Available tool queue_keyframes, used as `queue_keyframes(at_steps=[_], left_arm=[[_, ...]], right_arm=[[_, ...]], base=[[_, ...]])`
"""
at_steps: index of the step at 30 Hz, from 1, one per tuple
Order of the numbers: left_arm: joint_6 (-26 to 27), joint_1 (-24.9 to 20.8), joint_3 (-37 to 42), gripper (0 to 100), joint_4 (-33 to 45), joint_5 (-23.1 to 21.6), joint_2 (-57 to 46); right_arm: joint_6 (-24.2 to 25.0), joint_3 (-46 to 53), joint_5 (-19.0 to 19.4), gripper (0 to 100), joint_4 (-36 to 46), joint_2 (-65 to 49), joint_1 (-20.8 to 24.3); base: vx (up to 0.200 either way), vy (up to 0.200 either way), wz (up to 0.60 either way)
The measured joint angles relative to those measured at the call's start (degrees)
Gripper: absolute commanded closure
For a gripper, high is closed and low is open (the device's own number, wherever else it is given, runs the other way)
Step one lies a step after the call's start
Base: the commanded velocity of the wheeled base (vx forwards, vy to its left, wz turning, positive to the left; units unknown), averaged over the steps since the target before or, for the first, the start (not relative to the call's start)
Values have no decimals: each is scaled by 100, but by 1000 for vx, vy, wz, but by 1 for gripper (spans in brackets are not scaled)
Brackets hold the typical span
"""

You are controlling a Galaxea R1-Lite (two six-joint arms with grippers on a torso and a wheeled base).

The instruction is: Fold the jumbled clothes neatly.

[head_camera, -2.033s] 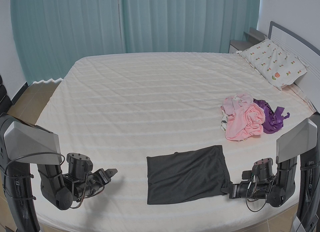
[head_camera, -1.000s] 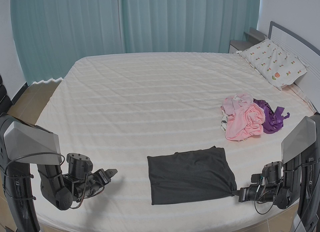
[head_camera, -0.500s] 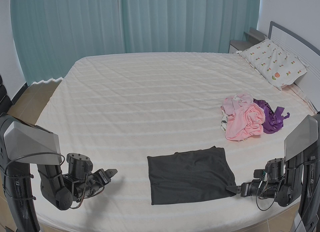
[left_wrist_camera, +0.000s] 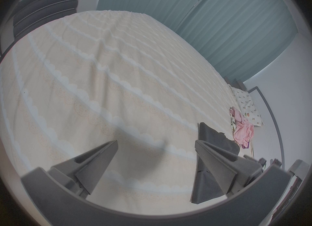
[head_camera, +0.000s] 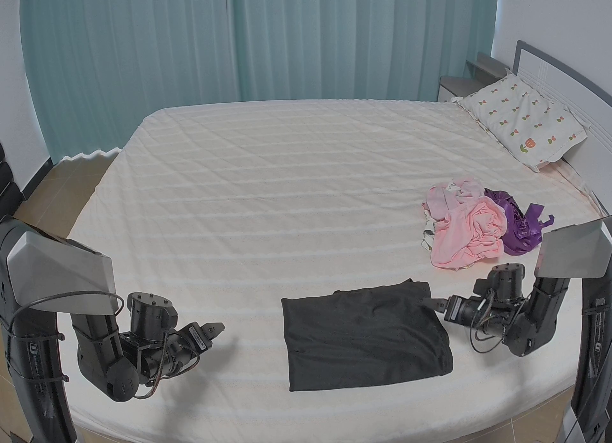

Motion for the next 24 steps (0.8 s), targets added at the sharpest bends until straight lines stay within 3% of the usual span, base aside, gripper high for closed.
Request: queue_keyframes(at_steps=[6,10,11,24], left_arm=[[1,-2,0,0,0,0,5],[1,-4,-2,0,0,0,22],[1,-6,-2,0,0,-1,27],[-2,-59,-5,0,0,5,85]], right_arm=[[567,-1235,-595,0,653,324,293],[712,-1723,-773,0,834,560,447],[727,-1779,-780,100,845,599,469],[764,-1944,-795,100,790,813,496]], base=[[0,0,0],[0,0,0],[0,0,0],[0,0,0]])
